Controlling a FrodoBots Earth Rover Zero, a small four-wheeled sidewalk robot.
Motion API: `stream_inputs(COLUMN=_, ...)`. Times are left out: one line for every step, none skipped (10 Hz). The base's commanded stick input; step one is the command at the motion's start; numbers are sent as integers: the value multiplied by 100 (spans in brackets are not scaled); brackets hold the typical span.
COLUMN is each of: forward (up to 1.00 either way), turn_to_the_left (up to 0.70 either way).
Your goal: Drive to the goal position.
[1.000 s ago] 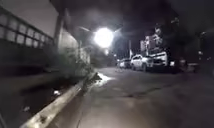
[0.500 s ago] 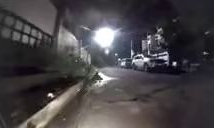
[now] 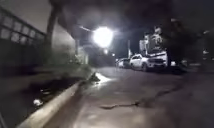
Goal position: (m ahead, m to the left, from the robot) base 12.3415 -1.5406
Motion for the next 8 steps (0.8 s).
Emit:
stream_inputs(forward=50, turn_to_the_left=0)
stream_inputs(forward=50, turn_to_the_left=0)
stream_inputs(forward=50, turn_to_the_left=0)
stream_inputs(forward=50, turn_to_the_left=0)
stream_inputs(forward=50, turn_to_the_left=0)
stream_inputs(forward=50, turn_to_the_left=0)
stream_inputs(forward=50, turn_to_the_left=0)
stream_inputs(forward=50, turn_to_the_left=0)
